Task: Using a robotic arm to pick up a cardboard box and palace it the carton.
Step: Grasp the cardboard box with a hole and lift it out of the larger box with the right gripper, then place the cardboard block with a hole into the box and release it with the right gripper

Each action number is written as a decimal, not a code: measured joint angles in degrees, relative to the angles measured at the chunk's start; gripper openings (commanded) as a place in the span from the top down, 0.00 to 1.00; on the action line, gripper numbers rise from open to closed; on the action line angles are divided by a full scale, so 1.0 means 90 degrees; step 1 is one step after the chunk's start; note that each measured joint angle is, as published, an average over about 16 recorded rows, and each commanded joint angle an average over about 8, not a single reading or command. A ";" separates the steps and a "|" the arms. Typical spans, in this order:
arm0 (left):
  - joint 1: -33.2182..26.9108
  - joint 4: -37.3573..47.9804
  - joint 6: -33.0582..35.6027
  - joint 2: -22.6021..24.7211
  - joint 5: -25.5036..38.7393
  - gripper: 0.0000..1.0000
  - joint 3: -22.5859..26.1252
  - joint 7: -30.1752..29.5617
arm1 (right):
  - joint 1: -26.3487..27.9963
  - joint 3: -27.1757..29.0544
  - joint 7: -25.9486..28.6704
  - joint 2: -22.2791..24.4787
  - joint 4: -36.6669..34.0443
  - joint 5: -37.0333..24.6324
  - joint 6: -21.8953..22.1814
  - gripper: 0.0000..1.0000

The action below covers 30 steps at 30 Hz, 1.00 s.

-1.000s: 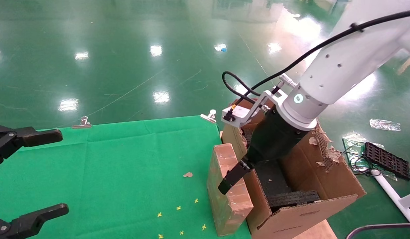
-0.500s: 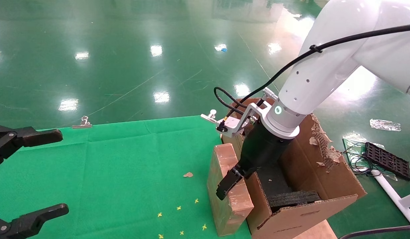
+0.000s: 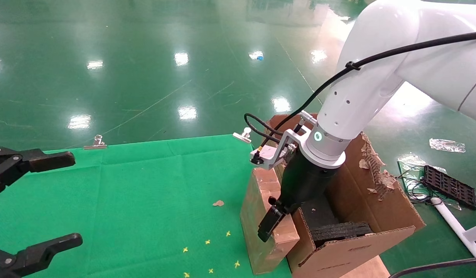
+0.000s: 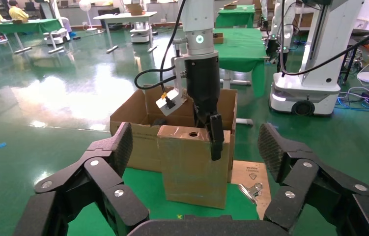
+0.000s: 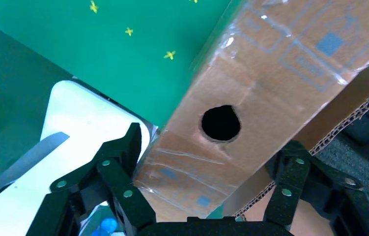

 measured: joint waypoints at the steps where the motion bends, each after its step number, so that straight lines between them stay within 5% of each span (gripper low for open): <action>1: 0.0000 0.0000 0.0000 0.0000 0.0000 1.00 0.0000 0.0000 | -0.0003 -0.0009 0.0007 -0.0009 0.0000 -0.0010 -0.0007 1.00; 16: -0.0001 0.0000 -0.0002 -0.0002 -0.0003 1.00 0.0004 0.0002 | 0.0127 0.0042 -0.0068 0.0123 0.0125 -0.0058 0.0109 1.00; 30: -0.0002 0.0000 -0.0004 -0.0003 -0.0006 1.00 0.0008 0.0004 | 0.1409 0.1033 -0.1469 0.1659 0.0232 0.0199 0.0912 1.00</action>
